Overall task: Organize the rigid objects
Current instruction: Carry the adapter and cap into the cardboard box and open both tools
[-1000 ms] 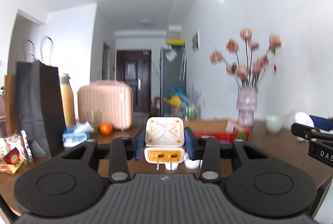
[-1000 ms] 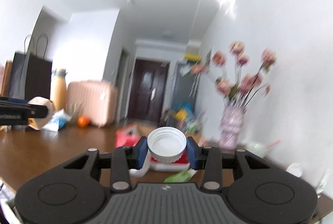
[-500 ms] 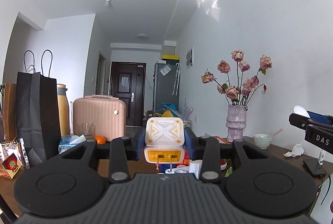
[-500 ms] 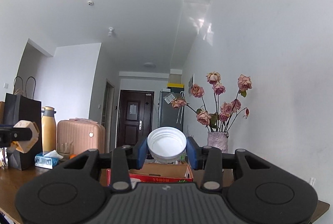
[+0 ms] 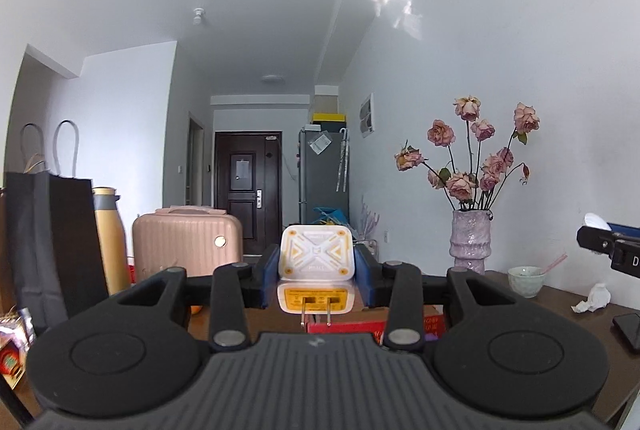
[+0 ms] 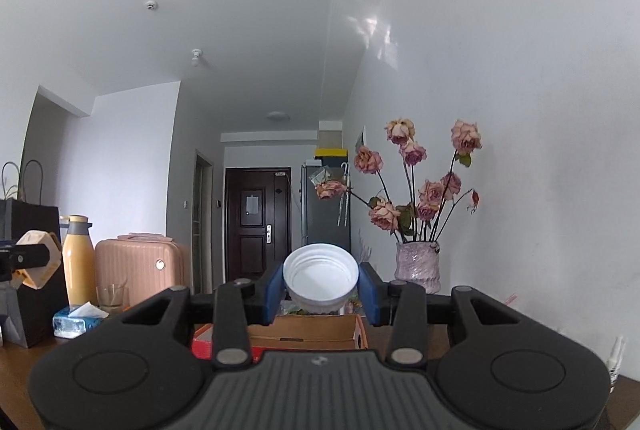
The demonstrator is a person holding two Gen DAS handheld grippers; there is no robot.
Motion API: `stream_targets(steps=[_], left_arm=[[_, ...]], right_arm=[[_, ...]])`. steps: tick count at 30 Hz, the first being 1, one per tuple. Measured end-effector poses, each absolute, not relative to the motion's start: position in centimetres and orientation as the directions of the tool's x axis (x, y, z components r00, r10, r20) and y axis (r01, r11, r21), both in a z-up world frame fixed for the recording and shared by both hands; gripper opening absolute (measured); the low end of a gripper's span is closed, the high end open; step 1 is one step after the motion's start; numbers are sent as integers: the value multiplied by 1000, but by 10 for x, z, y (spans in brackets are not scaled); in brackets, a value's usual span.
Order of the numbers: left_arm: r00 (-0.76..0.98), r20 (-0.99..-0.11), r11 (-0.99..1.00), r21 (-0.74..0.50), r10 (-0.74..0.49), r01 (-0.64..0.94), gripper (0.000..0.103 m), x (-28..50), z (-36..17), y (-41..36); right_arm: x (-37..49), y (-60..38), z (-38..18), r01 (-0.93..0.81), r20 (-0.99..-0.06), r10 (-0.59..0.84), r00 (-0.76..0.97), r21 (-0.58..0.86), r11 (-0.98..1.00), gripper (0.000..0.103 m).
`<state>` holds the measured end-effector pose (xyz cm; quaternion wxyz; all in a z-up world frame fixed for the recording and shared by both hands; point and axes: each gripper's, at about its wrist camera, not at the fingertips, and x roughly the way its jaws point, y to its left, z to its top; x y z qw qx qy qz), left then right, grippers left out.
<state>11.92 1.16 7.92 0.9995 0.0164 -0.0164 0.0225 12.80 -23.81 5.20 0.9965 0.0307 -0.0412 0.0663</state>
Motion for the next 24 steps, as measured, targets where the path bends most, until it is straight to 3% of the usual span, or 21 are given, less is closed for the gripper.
stream_targets(steps=[8,13,18,24], left_arm=[[1000,0,997,79,21,-20,39,217,105,10],[996,-89,998,66,-18,24,39,313,118,18],[946,-312,994,22,-93,105,39,443,109,28],[765,-631,990,-35,-129,138,39,597,47,30]], right_arm=[[233,-256,75,-188,-29,194,980,143,972,39],[311,-257,94,-211,-68,219,973,113,971,39],[424,-252,105,-253,-206,277,939,136,958,39],[582,-222,63,-283,-538,320,780,154,947,39]])
